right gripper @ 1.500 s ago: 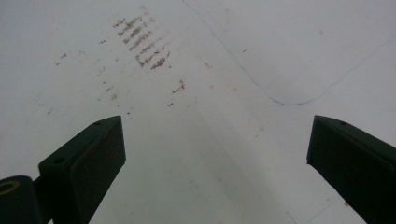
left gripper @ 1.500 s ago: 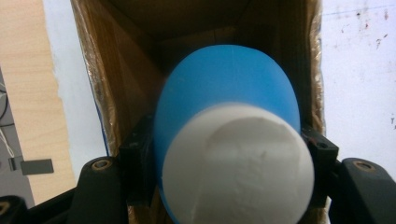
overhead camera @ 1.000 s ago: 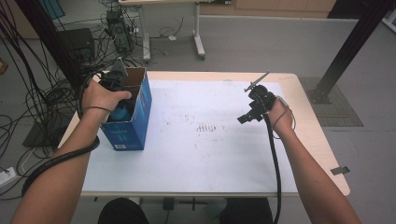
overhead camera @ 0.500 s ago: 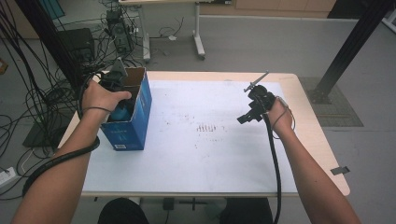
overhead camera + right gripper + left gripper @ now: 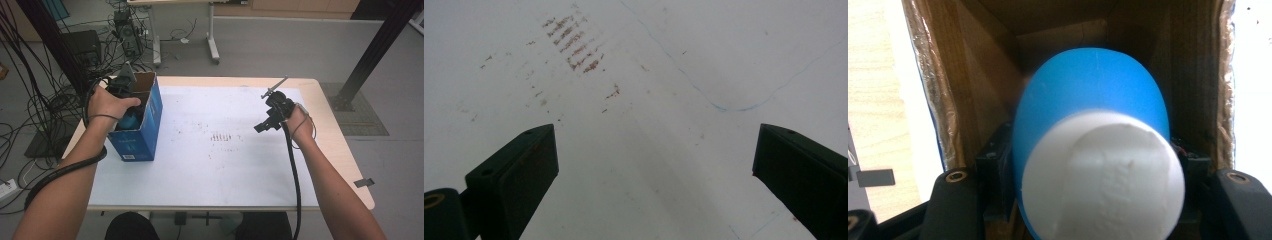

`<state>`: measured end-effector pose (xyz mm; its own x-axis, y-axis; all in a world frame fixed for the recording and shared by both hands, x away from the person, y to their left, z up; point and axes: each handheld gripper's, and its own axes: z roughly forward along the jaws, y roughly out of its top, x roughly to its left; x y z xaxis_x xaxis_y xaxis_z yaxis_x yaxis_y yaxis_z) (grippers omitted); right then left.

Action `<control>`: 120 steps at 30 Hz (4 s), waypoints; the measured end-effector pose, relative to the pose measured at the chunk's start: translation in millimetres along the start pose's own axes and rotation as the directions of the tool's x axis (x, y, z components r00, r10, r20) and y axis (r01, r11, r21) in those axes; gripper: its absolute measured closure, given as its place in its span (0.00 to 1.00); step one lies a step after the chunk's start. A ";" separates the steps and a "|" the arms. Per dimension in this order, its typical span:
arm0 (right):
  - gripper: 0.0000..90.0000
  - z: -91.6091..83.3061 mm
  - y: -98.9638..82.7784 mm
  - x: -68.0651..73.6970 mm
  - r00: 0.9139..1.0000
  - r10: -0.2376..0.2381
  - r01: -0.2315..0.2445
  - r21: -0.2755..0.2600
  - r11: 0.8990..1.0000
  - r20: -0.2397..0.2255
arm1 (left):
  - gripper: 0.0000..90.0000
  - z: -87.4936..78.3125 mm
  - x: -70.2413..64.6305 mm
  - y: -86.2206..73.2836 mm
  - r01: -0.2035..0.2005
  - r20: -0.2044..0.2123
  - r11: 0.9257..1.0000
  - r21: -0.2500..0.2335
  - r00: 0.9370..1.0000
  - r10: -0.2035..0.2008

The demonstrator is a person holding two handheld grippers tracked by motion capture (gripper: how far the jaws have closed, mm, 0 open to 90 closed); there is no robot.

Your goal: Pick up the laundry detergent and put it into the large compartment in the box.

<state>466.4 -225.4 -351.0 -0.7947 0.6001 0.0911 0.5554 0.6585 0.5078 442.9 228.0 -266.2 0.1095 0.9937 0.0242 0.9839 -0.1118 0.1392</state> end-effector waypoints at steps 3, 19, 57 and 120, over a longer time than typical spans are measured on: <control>0.05 -0.1 0.3 0.1 1.000 -0.001 0.001 0.000 1.000 0.002 | 0.42 0.1 0.1 0.0 -0.001 0.000 1.000 0.000 1.000 0.001; 0.05 0.3 0.0 0.1 1.000 0.001 -0.001 -0.001 1.000 0.000 | 0.42 -0.3 1.8 -1.5 0.002 0.004 1.000 -0.003 1.000 -0.002; 0.05 2.0 0.7 0.5 1.000 -0.002 0.002 -0.003 1.000 -0.005 | 0.42 0.0 3.1 -0.4 0.034 0.006 0.999 -0.001 0.999 -0.034; 0.05 4.6 4.8 3.0 1.000 -0.017 0.017 0.000 1.000 -0.006 | 0.25 -61.9 -9.6 -3.8 -0.004 -0.011 0.995 -0.099 1.000 0.002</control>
<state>467.8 -218.3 -352.3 -0.8053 0.5863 0.0875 0.5420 0.6685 0.5092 429.4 218.3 -205.7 0.1103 0.9933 0.0356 0.9649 -0.1156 0.2360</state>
